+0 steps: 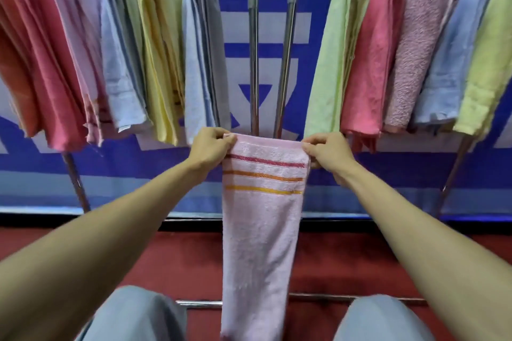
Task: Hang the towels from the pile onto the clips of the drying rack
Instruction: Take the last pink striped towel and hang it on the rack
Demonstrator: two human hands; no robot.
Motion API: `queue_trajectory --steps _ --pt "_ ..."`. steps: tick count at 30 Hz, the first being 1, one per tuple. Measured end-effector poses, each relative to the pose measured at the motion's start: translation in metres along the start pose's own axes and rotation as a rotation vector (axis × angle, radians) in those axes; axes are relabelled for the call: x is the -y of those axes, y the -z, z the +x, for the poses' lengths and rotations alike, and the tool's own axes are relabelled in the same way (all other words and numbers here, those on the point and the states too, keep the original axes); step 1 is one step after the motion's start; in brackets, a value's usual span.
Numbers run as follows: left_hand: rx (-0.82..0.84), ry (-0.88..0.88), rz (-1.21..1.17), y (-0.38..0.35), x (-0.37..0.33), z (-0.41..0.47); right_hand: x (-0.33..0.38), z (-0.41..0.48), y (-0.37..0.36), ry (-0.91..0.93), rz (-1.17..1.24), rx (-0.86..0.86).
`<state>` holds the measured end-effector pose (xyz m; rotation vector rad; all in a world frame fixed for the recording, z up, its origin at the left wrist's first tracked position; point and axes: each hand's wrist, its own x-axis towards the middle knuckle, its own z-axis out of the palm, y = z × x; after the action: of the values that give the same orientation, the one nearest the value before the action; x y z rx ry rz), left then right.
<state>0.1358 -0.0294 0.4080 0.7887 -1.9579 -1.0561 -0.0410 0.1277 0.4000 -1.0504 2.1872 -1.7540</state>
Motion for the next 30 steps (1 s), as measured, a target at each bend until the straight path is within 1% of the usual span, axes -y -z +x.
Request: queue_trajectory --steps 3,5,8,10,13,14,17,19,21,22,24,27,30 --pt "0.055 0.165 -0.038 -0.027 0.054 -0.006 -0.054 -0.012 -0.021 -0.178 0.036 0.04" --pt "0.087 0.237 -0.094 -0.046 0.081 -0.014 -0.079 -0.019 -0.033 -0.314 0.168 0.025" --pt "0.107 0.356 -0.288 -0.069 0.107 -0.033 -0.103 -0.028 -0.048 -0.506 0.377 0.013" --pt "0.106 0.466 -0.423 -0.079 0.122 -0.044 -0.114 -0.033 -0.057 -0.574 0.434 0.029" --pt "0.083 0.591 -0.583 -0.088 0.129 -0.05 -0.116 -0.031 -0.067 -0.561 0.43 0.048" --pt "0.09 0.587 -0.606 -0.091 0.126 -0.051 -0.113 -0.031 -0.069 -0.547 0.439 0.061" --pt "0.121 0.486 -0.562 -0.093 0.109 -0.051 -0.103 -0.031 -0.077 -0.54 0.5 0.095" --pt "0.124 0.518 -0.587 -0.092 0.104 -0.052 -0.099 -0.034 -0.082 -0.536 0.508 0.121" --pt "0.115 0.573 -0.606 -0.091 0.101 -0.057 -0.094 -0.041 -0.087 -0.511 0.469 0.164" --pt "0.117 0.568 -0.587 -0.091 0.099 -0.059 -0.091 -0.045 -0.089 -0.497 0.445 0.178" --pt "0.128 0.522 -0.553 -0.094 0.096 -0.064 -0.088 -0.05 -0.091 -0.481 0.42 0.178" --pt "0.184 0.468 -0.563 -0.094 0.093 -0.069 -0.088 -0.055 -0.09 -0.463 0.416 0.164" --pt "0.207 0.462 -0.602 -0.092 0.09 -0.07 -0.09 -0.057 -0.089 -0.456 0.417 0.157"
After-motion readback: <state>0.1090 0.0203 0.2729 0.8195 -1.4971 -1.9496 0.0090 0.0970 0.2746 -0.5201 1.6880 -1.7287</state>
